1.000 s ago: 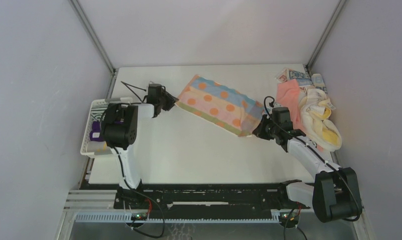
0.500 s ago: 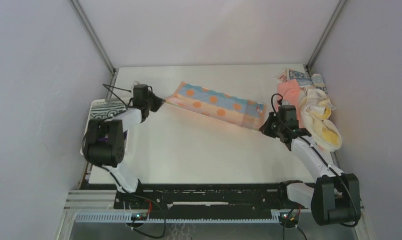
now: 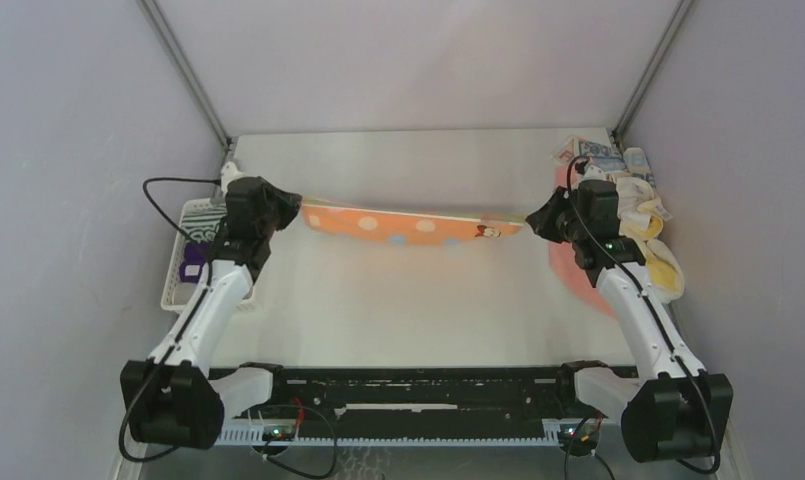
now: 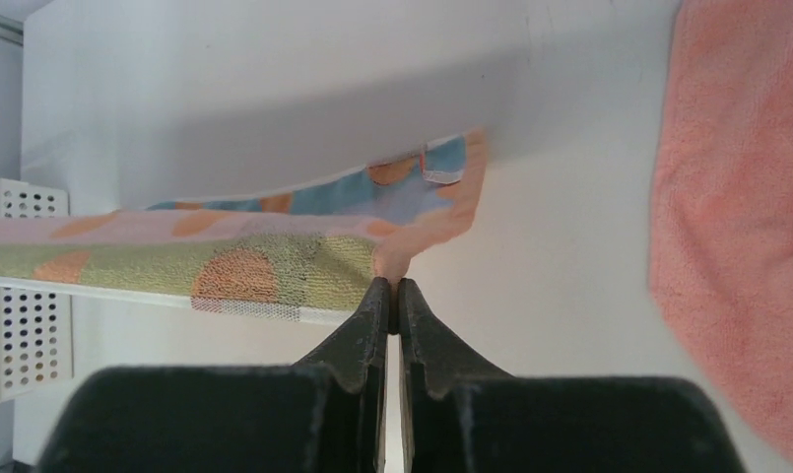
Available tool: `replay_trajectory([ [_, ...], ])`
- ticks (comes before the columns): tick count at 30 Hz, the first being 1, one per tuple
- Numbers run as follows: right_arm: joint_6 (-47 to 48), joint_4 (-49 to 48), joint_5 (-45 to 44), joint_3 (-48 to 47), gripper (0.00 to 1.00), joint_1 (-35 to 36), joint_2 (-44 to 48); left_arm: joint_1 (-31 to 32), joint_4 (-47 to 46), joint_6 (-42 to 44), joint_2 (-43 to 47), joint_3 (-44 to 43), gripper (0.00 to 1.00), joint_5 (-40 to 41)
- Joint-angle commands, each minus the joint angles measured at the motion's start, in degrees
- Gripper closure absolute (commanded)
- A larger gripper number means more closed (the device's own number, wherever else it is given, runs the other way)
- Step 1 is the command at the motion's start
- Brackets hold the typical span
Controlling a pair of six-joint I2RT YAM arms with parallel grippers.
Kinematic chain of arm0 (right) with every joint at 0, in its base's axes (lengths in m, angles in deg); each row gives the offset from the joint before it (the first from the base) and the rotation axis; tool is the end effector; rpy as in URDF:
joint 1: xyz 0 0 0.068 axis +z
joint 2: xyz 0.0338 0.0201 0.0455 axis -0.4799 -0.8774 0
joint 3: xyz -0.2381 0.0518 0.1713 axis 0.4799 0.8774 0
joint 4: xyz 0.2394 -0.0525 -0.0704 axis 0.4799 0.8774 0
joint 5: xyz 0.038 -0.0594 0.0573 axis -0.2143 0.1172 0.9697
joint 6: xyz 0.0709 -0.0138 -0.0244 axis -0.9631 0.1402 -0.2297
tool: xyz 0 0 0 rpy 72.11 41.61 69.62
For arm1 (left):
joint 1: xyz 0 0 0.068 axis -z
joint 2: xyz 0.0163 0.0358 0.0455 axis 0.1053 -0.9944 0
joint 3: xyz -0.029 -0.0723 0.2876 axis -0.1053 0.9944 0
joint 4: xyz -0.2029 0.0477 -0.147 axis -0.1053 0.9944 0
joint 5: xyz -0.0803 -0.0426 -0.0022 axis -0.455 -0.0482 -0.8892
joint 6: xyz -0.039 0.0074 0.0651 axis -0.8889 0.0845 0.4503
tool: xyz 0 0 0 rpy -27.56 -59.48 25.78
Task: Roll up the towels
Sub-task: Flatten out the towel at the center of the board.
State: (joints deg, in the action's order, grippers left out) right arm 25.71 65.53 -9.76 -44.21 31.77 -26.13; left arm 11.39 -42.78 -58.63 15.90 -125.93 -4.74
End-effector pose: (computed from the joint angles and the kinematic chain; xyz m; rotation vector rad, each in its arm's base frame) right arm 0.2451 0.0245 0.3007 0.3341 2.1562 0.4825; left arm 0.2787 -0.0199 0.3209 -0.7964 1.8352 -0.5191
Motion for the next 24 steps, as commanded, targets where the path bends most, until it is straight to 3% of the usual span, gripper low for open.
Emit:
replay_trajectory([
  [1,0.93,4.26,-1.04,-3.15,1.00,-0.87,6.13,-0.60,7.17,3.75,12.04,3.52,1.00,5.41],
  [9,1.36,16.28,1.23,-4.73,1.00,-0.89,21.48,-0.60,25.74,6.70,34.73,4.70,1.00,5.06],
  [14,1.41,22.85,1.02,-5.81,1.00,-0.89,28.31,-0.60,34.24,6.80,44.07,4.35,1.00,3.78],
  [19,0.75,24.64,-0.32,-4.76,1.00,-0.85,28.16,-0.60,34.14,5.55,45.07,9.14,1.00,2.42],
  [24,-1.80,16.18,-2.78,-0.57,1.00,-0.97,20.27,-0.60,21.78,3.44,35.40,15.63,1.00,1.73],
])
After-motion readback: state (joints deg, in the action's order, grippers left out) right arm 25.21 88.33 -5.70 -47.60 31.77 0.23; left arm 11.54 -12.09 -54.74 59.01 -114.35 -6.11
